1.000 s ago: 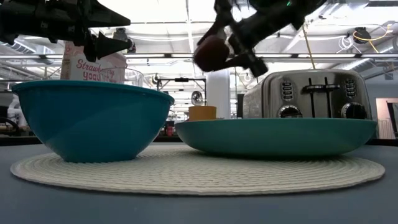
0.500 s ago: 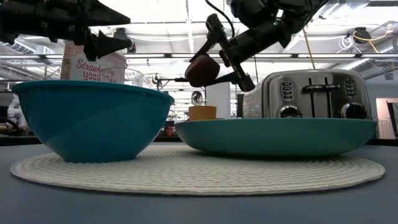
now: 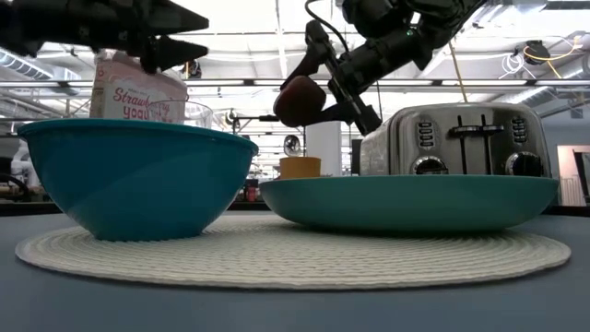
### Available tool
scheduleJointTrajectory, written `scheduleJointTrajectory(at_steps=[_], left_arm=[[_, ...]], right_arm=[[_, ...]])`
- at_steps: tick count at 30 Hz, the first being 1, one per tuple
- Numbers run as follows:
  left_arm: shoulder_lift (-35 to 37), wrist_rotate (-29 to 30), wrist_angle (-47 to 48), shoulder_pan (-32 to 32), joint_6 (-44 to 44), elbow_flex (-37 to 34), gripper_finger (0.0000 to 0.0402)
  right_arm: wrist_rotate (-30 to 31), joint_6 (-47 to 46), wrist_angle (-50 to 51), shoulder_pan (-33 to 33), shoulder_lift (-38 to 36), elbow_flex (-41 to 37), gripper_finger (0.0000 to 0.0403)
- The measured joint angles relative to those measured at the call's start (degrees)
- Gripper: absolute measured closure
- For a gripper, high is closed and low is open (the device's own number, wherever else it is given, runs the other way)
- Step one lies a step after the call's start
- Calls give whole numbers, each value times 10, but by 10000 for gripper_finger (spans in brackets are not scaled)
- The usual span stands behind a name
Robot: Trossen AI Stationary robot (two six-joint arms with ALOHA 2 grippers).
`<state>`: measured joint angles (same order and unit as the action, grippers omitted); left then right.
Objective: Arrange a breakfast setting
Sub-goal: Put the apple on the white placemat to the top of the green plate
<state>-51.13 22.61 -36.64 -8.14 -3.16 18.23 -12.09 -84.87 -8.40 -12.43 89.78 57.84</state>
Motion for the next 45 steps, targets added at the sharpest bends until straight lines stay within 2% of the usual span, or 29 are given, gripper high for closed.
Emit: scheduleJointTrajectory(at_steps=[6, 14, 17, 23, 29, 45], left_arm=[[-81, 0, 0, 4, -50, 74, 16], [-164, 0, 1, 6, -38, 167, 16], [-186, 1, 25, 6, -36, 199, 16], [-216, 35, 142, 18, 3, 248, 16], [-244, 35, 211, 27, 18, 264, 16], [-323, 26, 184, 27, -5, 264, 16]], right_arm=[[-7, 3, 0, 0, 0, 0, 122], [-25, -1, 0, 0, 0, 0, 122], [-33, -15, 1, 0, 0, 0, 122], [-35, -49, 1, 0, 0, 0, 122], [-37, -75, 0, 0, 0, 0, 122], [-49, -79, -4, 0, 0, 0, 122]])
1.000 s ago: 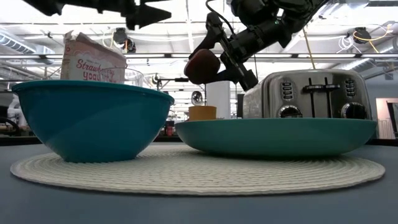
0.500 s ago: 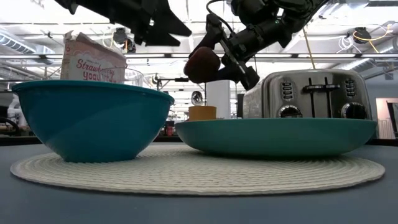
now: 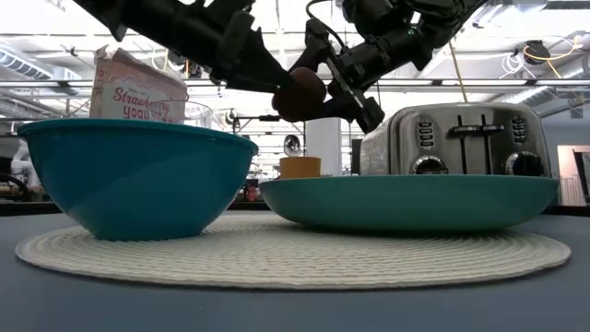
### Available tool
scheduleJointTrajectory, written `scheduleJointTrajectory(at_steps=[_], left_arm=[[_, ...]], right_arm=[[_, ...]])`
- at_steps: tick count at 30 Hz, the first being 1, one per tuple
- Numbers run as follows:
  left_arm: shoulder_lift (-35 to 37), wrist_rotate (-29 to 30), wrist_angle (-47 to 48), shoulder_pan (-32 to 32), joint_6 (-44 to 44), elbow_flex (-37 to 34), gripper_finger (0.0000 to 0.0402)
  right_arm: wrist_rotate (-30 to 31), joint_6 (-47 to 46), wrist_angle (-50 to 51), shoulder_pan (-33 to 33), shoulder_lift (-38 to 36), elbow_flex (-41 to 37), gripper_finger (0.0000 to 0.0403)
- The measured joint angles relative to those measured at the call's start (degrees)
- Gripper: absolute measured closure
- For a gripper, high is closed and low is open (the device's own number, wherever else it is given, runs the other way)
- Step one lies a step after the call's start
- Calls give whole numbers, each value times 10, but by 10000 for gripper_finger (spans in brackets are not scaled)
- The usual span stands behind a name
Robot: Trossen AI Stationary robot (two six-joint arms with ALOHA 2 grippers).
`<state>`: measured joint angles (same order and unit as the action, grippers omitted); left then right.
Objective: Arrange a breakfast setting
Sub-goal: Put the apple on the white placemat to the top of the green plate
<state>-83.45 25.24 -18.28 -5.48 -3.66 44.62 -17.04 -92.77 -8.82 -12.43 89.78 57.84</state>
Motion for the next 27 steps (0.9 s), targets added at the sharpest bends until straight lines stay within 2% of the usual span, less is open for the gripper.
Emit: scheduleJointTrajectory(at_steps=[9, 22, 27], left_arm=[[-10, -5, -21, 12, -4, 0, 16], [-9, -59, -35, 23, -2, 0, 18], [-9, -58, -75, 23, -8, -1, 57]], right_arm=[[1, 0, -2, 0, 0, 0, 122], [1, -28, -33, 0, 0, 0, 122], [1, -27, -34, 0, 0, 0, 122]])
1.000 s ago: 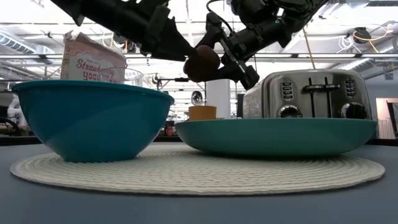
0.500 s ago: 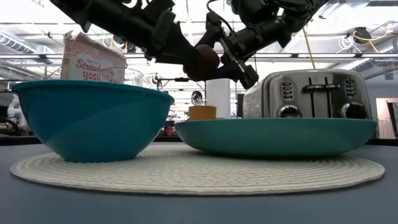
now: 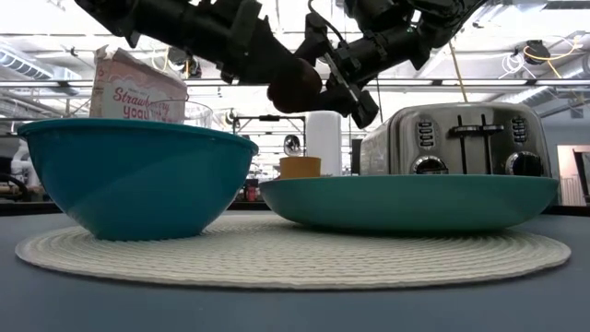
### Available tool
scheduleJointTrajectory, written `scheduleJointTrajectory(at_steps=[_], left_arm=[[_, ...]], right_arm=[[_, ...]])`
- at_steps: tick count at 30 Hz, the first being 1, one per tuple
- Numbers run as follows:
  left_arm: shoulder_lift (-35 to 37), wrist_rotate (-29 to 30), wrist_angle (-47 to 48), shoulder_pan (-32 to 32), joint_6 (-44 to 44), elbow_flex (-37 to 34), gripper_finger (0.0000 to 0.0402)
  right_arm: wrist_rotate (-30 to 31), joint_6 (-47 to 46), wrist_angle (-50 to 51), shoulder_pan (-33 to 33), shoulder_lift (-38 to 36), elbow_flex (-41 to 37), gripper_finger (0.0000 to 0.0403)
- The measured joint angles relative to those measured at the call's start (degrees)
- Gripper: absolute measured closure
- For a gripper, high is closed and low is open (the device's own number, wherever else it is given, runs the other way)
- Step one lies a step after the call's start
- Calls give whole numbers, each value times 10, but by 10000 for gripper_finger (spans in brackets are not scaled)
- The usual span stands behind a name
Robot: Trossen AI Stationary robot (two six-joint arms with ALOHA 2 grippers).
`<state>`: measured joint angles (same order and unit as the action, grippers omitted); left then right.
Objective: Arrange a breakfast setting
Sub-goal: Put the apple on the white placemat to the top of the green plate
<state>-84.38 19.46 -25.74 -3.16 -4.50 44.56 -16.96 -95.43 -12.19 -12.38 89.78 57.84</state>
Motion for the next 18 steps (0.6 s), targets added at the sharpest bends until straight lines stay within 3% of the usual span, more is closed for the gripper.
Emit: scheduleJointTrajectory(at_steps=[8, 18], left_arm=[[0, -2, 17, 6, 3, 0, 145], [0, 0, 16, 6, -1, 0, 147]], right_arm=[[1, 4, 2, 0, 1, 0, 122], [2, 25, 1, 0, 1, 0, 121]])
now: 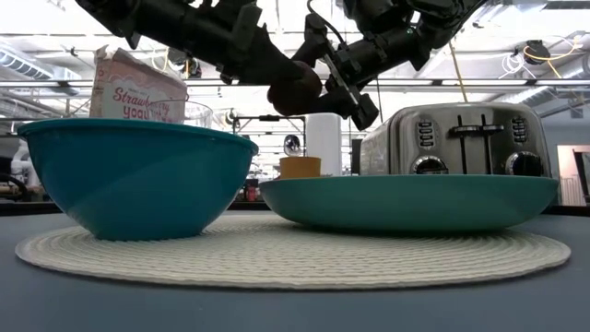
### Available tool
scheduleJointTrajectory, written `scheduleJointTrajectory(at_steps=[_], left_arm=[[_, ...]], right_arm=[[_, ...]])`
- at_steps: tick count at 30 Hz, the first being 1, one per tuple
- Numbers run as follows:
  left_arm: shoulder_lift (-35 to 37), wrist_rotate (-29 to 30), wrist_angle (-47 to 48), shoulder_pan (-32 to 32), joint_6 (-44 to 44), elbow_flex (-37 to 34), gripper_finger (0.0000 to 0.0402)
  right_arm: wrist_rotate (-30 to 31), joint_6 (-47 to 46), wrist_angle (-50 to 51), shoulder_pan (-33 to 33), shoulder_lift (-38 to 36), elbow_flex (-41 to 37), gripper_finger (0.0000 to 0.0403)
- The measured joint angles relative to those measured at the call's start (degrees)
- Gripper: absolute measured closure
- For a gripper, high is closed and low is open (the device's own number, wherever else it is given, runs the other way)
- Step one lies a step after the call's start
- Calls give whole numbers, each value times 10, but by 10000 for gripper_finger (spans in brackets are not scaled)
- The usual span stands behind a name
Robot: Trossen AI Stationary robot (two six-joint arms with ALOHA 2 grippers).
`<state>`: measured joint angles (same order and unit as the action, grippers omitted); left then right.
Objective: Arrange a breakfast setting
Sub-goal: Put the apple on the white placemat to the top of the green plate
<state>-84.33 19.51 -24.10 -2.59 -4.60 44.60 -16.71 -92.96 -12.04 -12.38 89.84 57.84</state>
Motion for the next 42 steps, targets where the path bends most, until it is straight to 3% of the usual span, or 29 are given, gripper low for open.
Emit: scheduleJointTrajectory(at_steps=[15, 42], left_arm=[[0, 1, 0, 0, -7, 0, 147], [0, 2, -2, 0, -8, 0, 147]], right_arm=[[1, 65, -1, 0, 0, 0, 107], [4, 97, -19, 0, 0, -1, 107]])
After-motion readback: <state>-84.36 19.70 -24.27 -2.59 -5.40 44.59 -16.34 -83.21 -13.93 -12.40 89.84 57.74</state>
